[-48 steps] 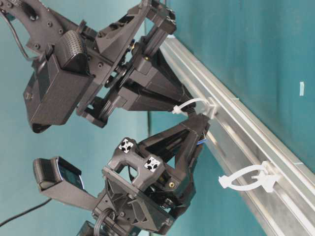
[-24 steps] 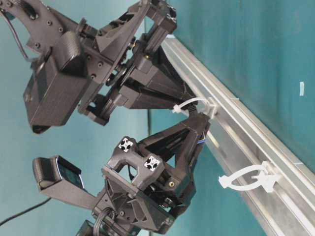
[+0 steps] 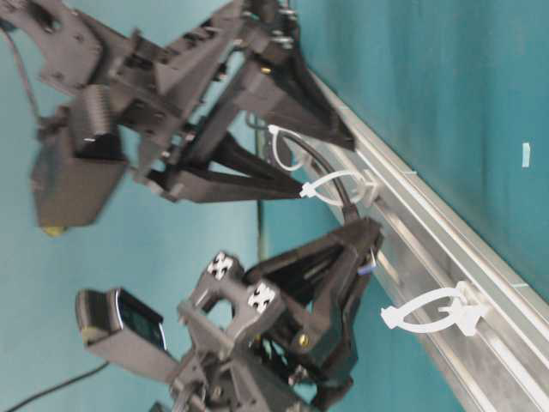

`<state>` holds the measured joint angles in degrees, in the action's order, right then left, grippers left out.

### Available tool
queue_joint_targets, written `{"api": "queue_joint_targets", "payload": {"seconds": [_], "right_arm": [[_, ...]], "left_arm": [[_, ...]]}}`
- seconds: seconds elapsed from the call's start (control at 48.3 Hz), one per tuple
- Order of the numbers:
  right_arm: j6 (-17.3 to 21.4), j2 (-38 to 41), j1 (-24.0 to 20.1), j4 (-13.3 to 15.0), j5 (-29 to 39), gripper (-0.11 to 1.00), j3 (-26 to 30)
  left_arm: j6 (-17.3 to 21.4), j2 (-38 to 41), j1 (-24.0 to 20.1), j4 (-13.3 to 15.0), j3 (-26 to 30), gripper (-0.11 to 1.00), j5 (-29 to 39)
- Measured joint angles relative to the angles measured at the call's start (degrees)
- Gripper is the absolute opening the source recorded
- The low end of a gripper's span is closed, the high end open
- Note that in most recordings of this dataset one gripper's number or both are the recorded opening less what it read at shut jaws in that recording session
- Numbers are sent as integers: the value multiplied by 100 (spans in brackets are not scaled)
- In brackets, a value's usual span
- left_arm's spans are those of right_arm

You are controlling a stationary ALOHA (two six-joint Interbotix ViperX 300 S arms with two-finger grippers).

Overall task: Pass the USB cable through three rings with both arms.
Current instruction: 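Grasp the plug beyond the second ring with the left gripper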

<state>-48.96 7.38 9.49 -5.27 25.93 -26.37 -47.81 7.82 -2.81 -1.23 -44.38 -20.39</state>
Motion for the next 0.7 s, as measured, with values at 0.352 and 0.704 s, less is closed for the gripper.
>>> {"api": "queue_joint_targets", "payload": {"seconds": [0.352, 0.704], "right_arm": [[0, -97, -220, 0, -9, 83, 105], [9, -70, -492, 0, -396, 80, 149]], "left_arm": [[-483, -413, 70, 0, -360, 11, -114], [-589, -650, 158, 0, -510, 11, -352]]}}
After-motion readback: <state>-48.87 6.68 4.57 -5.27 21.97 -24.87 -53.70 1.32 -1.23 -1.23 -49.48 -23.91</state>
